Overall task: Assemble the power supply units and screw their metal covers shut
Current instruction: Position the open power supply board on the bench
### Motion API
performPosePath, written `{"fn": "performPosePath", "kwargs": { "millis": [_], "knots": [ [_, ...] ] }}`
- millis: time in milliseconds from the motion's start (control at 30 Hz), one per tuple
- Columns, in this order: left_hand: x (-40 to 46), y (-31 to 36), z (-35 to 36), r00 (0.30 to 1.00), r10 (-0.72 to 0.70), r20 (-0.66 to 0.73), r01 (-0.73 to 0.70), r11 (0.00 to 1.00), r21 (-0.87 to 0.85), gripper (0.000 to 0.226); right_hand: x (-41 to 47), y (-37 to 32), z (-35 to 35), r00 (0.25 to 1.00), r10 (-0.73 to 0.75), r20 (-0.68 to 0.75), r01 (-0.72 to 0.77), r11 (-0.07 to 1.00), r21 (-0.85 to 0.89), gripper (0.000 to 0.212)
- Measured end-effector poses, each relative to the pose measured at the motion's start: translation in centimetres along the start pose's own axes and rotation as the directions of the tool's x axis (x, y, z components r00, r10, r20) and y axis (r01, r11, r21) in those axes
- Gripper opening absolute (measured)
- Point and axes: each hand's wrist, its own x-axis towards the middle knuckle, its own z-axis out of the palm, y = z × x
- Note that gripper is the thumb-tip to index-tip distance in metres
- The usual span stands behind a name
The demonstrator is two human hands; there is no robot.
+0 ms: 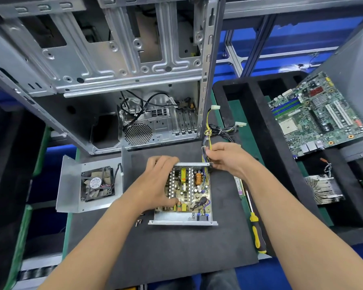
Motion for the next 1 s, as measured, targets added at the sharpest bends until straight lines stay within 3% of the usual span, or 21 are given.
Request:
{"fn": "performPosePath", "kwargs": {
  "millis": [167, 300, 400, 533, 633, 733, 833, 933, 1000],
  "knots": [
    [0.0, -0.1, 0.2, 1.0, 0.016, -0.022, -0.016, 1.0, -0.015, 0.097, 0.3, -0.7, 0.5, 0.996, 0.091, -0.021, -0.083, 0.964, 0.252, 0.032],
    [0.1, -0.2, 0.0, 1.0, 0.022, 0.01, -0.022, 1.0, -0.01, 0.097, 0.9, -1.5, 1.3, 0.994, 0.087, -0.067, -0.058, 0.937, 0.344, 0.024],
    [0.3, -0.2, -0.3, 0.999, 0.017, 0.03, -0.017, 1.0, -0.01, 0.098, 0.6, -1.4, 0.6, 0.999, 0.036, -0.026, -0.022, 0.903, 0.428, 0.016],
    [0.1, 0.0, -0.4, 1.0, 0.001, 0.029, -0.002, 1.0, 0.028, 0.098, 0.0, -1.2, -0.5, 0.996, -0.062, 0.066, 0.015, 0.831, 0.557, 0.029],
    [0.0, 0.2, -0.3, 1.0, -0.002, 0.015, 0.001, 0.999, 0.055, 0.099, -0.1, -2.6, -0.4, 0.993, -0.113, 0.024, 0.086, 0.86, 0.503, 0.035],
    [0.0, 0.2, -0.5, 1.0, 0.011, 0.029, -0.013, 0.997, 0.078, 0.102, 0.5, -4.6, -0.2, 0.992, -0.106, -0.065, 0.123, 0.917, 0.38, 0.025],
    [-0.2, 0.2, -0.7, 0.998, 0.012, 0.066, -0.018, 0.997, 0.081, 0.118, 1.1, -5.8, -0.3, 0.997, -0.051, -0.054, 0.065, 0.955, 0.289, 0.02],
    [-0.5, 0.4, -0.7, 0.998, 0.026, 0.063, -0.039, 0.976, 0.215, 0.139, 1.9, -6.4, 0.2, 0.992, -0.079, -0.096, 0.096, 0.976, 0.195, 0.026],
    [-0.6, 0.5, -0.5, 0.999, 0.028, 0.042, -0.039, 0.951, 0.306, 0.142, 2.6, -6.1, 0.2, 0.983, -0.088, -0.162, 0.087, 0.996, -0.016, 0.035]
  ]
}}
